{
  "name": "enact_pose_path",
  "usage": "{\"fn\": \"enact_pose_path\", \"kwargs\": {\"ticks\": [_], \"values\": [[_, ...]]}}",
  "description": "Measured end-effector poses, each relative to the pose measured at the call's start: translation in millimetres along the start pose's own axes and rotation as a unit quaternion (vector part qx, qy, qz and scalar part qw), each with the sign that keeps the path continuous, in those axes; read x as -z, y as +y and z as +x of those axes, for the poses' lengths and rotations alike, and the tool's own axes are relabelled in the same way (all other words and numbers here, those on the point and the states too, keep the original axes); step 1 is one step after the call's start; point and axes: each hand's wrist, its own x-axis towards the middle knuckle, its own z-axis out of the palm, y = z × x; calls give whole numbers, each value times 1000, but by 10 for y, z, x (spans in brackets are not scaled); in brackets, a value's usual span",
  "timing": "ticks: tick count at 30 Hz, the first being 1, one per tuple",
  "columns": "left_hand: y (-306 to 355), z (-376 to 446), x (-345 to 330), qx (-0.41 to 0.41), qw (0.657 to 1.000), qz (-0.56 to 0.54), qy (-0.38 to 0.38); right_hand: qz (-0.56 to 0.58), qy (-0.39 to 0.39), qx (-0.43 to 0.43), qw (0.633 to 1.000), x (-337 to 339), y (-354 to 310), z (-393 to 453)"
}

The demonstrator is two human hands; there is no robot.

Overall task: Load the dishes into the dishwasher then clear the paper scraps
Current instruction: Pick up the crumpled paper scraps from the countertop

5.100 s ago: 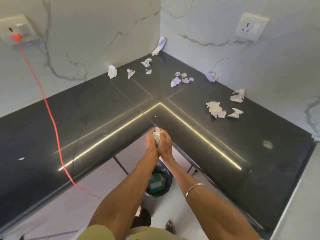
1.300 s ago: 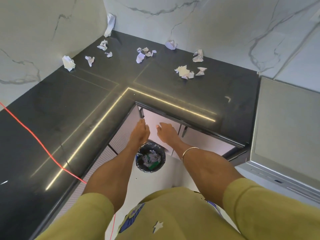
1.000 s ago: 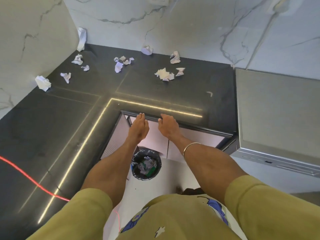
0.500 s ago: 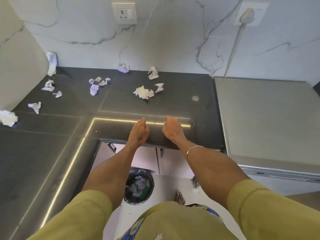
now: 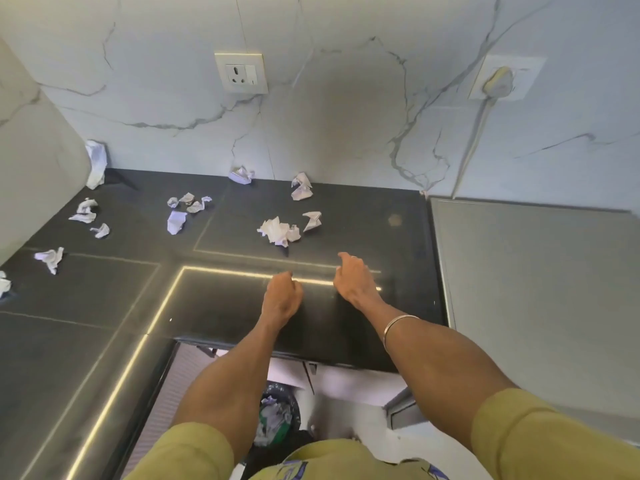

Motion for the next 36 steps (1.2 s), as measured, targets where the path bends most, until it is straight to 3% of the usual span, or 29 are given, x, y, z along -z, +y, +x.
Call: {"fn": "enact_pose_path", "kwargs": {"ticks": [12, 22, 29, 33, 36], "values": [[115, 965, 208, -2, 996, -83, 31, 42, -21, -15, 999, -170, -303, 877], [194, 1554, 307, -14, 980, -189, 61, 193, 1, -169, 966, -407, -539, 1530], [98, 1802, 133, 36, 959, -266, 91, 24, -68, -116, 991, -570, -549, 1770], [98, 1917, 99, 44, 954, -279, 103, -21, -45, -46, 998, -654, -502, 1824], [157, 1950, 78, 49, 952, -279, 114, -1, -8, -44, 999, -654, -445, 1775]]}}
